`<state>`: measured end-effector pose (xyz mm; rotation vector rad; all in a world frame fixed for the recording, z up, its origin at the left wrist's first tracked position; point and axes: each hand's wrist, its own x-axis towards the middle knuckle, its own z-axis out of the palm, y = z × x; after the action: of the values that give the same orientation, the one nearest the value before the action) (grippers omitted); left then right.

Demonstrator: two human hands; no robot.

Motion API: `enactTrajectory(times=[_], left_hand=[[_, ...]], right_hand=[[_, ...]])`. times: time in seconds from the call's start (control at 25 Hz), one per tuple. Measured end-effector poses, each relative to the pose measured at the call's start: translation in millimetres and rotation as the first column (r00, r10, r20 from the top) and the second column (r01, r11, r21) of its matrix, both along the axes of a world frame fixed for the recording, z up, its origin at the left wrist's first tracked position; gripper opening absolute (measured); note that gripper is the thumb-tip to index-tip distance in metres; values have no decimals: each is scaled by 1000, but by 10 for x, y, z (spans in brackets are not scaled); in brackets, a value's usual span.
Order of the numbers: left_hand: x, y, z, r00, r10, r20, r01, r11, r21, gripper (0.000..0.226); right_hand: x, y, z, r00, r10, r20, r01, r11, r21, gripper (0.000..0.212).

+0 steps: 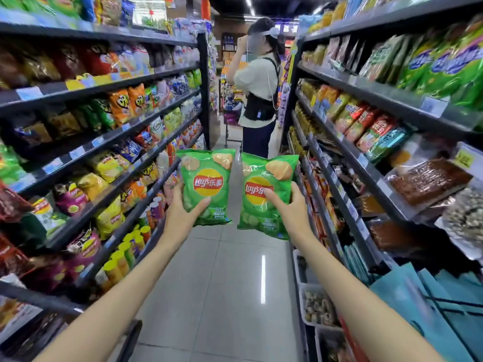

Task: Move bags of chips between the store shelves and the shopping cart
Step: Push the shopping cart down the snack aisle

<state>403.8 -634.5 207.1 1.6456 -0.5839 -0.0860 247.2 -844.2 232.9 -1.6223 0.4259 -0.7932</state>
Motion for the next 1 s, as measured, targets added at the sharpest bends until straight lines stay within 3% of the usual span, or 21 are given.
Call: enactTrajectory(times=[0.2, 0.36, 0.56, 0.8, 1.0], left_hand=[[1023, -701, 214, 999, -31, 25, 33, 998, -55, 60], [2049, -1111, 508, 998, -6, 63, 12, 995, -98, 71], [2985, -1244, 659, 991, 81, 105, -74, 995, -65, 67], [4260, -1191, 967, 939, 275, 209, -277, 961, -17, 83], [5340, -1217, 1257, 863, 425, 273, -438, 899, -15, 75]], right_hand=[[1096, -651, 263, 1000, 7, 20, -7, 999, -43, 47], [2163, -1092, 560, 997, 18, 76, -14, 998, -64, 47], [3319, -1350, 581, 993, 96, 76, -91, 994, -64, 40], [5039, -1518, 770, 950, 290, 115, -286, 957, -49, 68], [6575, -1675, 964, 881, 453, 136, -444, 891, -90, 81]])
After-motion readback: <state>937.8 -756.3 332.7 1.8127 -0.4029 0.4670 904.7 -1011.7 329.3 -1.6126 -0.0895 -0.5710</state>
